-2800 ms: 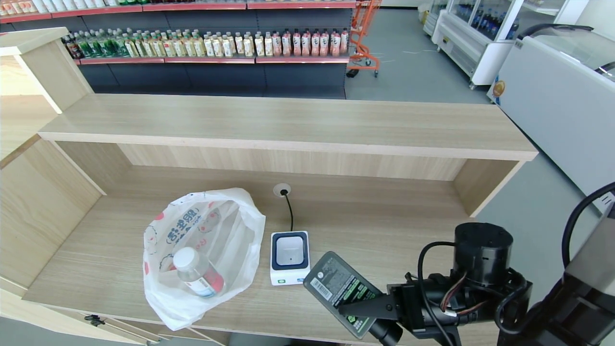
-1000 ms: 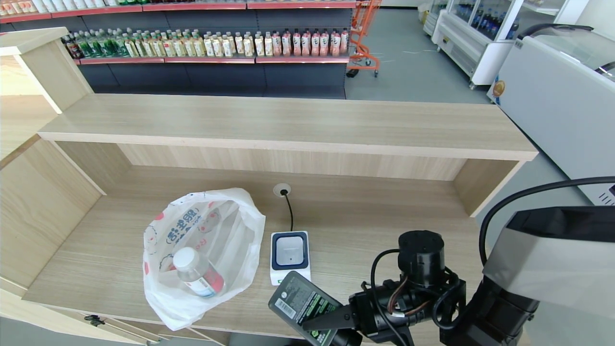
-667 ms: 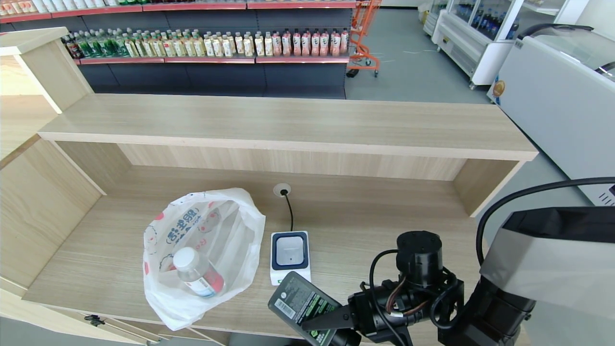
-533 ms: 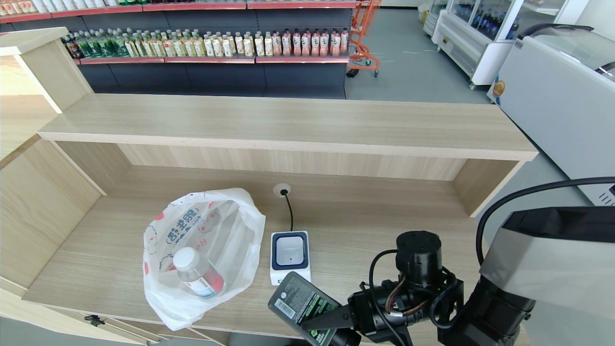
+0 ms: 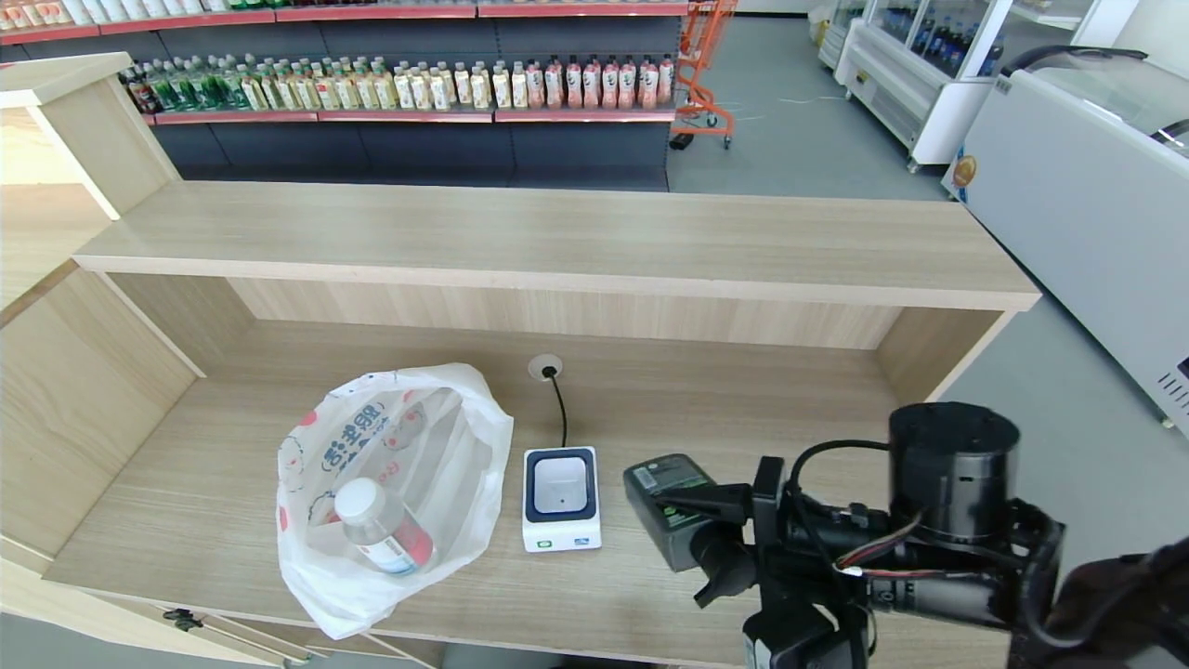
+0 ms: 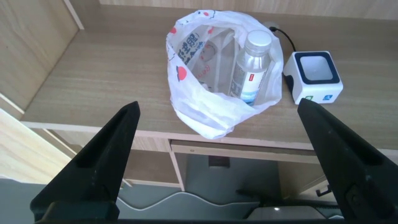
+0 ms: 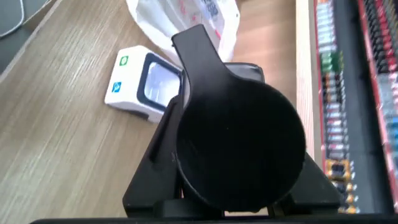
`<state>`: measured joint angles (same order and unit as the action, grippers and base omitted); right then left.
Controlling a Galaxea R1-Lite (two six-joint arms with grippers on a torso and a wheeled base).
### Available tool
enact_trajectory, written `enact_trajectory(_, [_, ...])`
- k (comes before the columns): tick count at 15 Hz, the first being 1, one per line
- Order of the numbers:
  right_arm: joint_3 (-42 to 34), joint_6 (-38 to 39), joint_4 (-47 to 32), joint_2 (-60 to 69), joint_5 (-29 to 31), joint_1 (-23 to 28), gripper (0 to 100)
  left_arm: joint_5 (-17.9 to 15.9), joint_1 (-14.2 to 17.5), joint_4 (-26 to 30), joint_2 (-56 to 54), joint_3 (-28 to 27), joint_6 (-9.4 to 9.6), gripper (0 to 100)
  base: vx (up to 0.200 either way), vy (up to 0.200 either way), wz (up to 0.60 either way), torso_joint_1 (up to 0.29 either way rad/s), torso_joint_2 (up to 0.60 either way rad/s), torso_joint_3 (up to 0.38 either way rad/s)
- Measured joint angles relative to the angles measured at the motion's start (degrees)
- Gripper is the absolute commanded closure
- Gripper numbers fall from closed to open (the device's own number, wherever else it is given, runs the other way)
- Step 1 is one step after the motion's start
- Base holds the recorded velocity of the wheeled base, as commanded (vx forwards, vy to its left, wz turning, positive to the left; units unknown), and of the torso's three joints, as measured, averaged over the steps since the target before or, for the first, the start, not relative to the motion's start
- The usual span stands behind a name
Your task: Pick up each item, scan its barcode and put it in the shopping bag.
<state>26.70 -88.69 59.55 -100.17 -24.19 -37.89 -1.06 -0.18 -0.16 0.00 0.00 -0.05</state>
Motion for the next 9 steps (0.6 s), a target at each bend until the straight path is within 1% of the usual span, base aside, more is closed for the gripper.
enact_trajectory(1, [-1.0,4.3,-4.4,5.1,3.5,1.1,100,0.0,0.0,0.0,0.0,0.0,-0.02,0,0.0,0.0,0.0,0.0,0.0,0.0])
enact_trajectory(2, [-1.9,8.7,-11.0,10.5,5.6,2.7,100,0.0,0.0,0.0,0.0,0.0,-0.02,0,0.0,0.0,0.0,0.0,0.0,0.0])
enact_trajectory(3, [-2.4,15.7,-19.3,16.3,6.9,5.4,100,0.0,0.0,0.0,0.0,0.0,-0.02,0,0.0,0.0,0.0,0.0,0.0,0.0])
enact_trajectory(4, [-2.7,26.6,-26.7,21.7,7.1,9.0,100,0.0,0.0,0.0,0.0,0.0,-0.02,0,0.0,0.0,0.0,0.0,0.0,0.0])
enact_trajectory(5, [-2.9,37.6,-29.8,25.1,6.7,12.1,100,0.0,0.0,0.0,0.0,0.0,-0.02,0,0.0,0.0,0.0,0.0,0.0,0.0])
enact_trajectory(7, [-3.0,65.4,-32.2,30.6,5.3,17.5,100,0.0,0.0,0.0,0.0,0.0,-0.02,0,0.0,0.0,0.0,0.0,0.0,0.0])
enact_trajectory(9, [-2.4,92.9,-33.1,33.2,2.5,20.3,100,0.0,0.0,0.0,0.0,0.0,-0.02,0,0.0,0.0,0.0,0.0,0.0,0.0])
